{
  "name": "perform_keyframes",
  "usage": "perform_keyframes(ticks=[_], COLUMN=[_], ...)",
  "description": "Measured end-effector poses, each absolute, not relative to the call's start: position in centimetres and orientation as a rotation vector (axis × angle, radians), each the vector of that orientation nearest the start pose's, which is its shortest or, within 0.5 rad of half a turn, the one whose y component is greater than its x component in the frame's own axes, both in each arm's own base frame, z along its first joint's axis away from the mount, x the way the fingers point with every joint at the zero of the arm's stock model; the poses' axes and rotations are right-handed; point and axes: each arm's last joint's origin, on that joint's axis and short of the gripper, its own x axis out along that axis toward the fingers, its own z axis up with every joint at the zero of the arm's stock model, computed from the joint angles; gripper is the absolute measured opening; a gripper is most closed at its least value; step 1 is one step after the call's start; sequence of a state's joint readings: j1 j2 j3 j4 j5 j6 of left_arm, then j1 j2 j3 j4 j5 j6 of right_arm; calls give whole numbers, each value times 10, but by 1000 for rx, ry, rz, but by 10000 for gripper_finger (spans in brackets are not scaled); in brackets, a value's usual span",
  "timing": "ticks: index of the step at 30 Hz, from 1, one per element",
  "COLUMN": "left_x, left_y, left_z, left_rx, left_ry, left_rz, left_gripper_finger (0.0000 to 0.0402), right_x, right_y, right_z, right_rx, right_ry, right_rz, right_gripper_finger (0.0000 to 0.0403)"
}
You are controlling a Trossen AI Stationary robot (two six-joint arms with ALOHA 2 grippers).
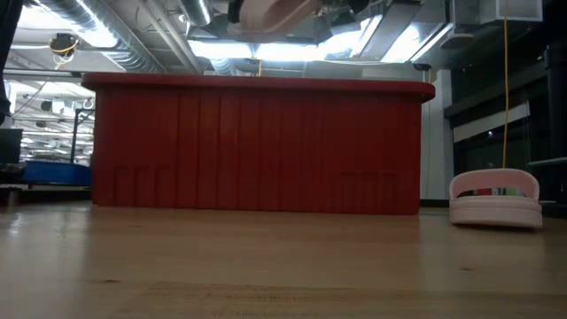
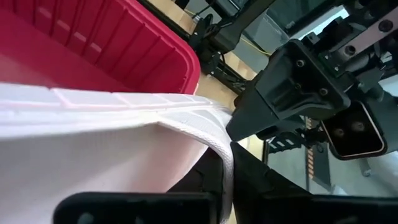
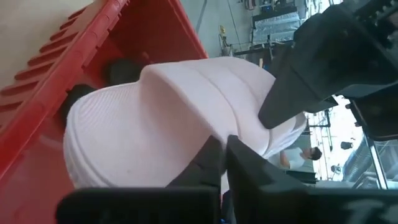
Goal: Pick and place slides into bin
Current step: Put the left pink slide into the red bin
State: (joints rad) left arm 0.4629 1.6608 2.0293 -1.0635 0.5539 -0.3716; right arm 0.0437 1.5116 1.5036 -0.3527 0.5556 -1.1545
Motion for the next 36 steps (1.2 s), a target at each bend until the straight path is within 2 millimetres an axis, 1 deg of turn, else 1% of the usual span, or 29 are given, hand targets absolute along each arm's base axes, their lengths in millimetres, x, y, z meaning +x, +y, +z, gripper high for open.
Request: perform_keyframes(ticks=[7, 13, 20, 22, 25, 29, 33, 36], left_x=[295, 291, 281, 278, 274, 271, 269, 268], left_y=[131, 142, 160, 166, 174, 178, 179, 177], left_z=[452, 452, 452, 451, 451, 451, 452, 460], left_rx=[-590, -510, -429, -400, -323, -212, -116, -5], left_ry=[615, 602, 594, 601, 612, 627, 625, 589], left_rz=[14, 114, 162, 205, 244, 251, 231, 214], left_gripper_finger=[52, 85, 122, 129, 135, 135, 130, 123], right_x=[337, 335, 320, 315, 308, 307, 304, 304], right_y=[-4, -6, -7, -7, -7, -7, -12, -20], right_z=[393, 396, 409, 415, 423, 423, 425, 424], right_rx=[-1195, -1180, -1113, -1084, -1048, -1011, -982, -935], right_ry=[604, 627, 597, 567, 529, 531, 549, 554], right_rz=[-273, -359, -419, -436, -458, -480, -555, -593], right_gripper_finger=[8, 6, 6, 6, 6, 6, 6, 6])
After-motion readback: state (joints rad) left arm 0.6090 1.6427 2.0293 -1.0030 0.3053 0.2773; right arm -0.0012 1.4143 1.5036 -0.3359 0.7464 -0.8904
